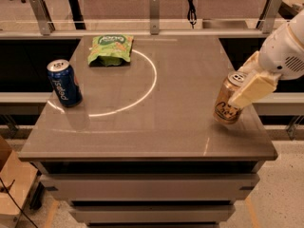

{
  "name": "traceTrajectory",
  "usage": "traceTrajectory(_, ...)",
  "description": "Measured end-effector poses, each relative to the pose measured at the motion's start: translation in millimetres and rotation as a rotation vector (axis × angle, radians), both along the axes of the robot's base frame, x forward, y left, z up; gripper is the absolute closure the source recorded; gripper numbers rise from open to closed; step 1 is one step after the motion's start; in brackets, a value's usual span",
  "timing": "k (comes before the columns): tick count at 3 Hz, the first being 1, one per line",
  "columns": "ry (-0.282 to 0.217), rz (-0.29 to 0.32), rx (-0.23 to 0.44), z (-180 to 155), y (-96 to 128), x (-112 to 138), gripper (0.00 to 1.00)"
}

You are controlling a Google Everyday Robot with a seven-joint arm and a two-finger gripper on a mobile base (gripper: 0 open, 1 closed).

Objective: Move orange can near green rice chip bag

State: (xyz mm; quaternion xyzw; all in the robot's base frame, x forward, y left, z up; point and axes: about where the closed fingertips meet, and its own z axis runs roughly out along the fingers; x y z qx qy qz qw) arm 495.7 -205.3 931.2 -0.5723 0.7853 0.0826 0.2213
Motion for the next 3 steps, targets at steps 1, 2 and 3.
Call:
traceTrajectory(1,-0.104,0.06,0.012,60,17,5,1.0)
traceTrajectory(2,-0.137,0.061,0.016,75,18,8,1.0)
traceTrajectory(3,-0.097,0.072,0.032,62,31,12,1.0)
